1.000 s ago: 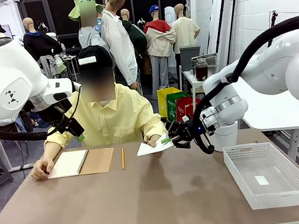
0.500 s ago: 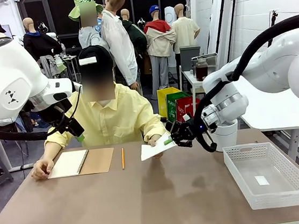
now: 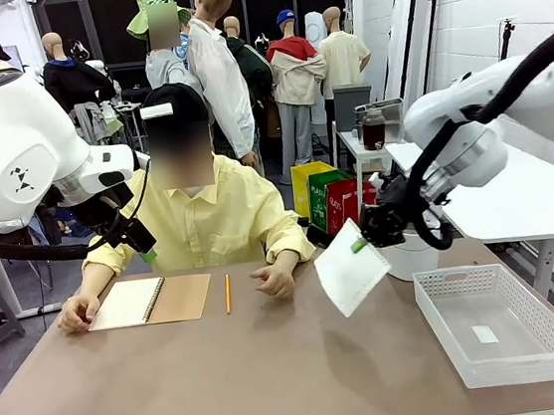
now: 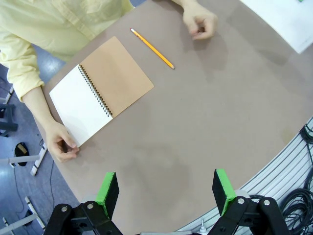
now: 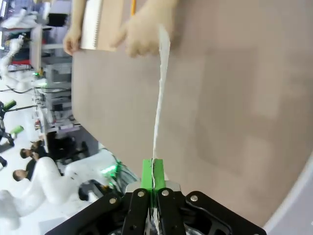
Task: Sort the paper based on its condition.
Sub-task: If a person hands you a paper, place it in the Organizing basket , and if it's crumpled, put it in the Trash can.
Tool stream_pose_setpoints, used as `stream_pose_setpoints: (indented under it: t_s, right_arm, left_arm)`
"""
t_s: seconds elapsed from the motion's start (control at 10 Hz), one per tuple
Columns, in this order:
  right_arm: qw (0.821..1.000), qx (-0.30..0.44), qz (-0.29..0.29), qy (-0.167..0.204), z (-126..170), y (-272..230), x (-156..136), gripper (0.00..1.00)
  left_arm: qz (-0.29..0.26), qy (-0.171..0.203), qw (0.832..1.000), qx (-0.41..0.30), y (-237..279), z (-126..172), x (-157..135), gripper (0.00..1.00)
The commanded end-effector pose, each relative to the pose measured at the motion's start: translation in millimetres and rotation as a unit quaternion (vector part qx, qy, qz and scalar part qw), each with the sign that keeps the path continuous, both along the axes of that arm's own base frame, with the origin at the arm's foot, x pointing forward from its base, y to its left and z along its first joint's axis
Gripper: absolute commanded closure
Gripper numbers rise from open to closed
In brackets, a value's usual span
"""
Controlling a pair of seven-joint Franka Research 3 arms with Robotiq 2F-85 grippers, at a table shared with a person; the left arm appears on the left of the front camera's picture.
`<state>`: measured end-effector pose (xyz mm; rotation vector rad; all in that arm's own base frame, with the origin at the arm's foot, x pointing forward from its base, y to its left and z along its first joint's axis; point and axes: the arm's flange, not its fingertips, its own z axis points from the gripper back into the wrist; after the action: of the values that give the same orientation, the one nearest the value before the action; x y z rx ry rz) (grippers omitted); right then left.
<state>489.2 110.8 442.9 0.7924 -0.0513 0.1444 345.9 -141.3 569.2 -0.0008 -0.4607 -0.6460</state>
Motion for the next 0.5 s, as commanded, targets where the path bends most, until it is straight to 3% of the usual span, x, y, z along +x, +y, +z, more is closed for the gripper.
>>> stream_pose_setpoints:
  t_s: [0.0, 0.4]
  right_arm:
    - [0.997, -0.061, 0.003, -0.042, 2, -26, -27, 1.0]
    - [0.989, -0.132, -0.012, -0.066, 15, -98, -50, 1.0]
  left_arm:
    - [-0.001, 0.0, 1.0, -0.001, 1, 1, 0, 0.0]
    - [-0.001, 0.0, 1.0, -0.001, 1, 1, 0, 0.0]
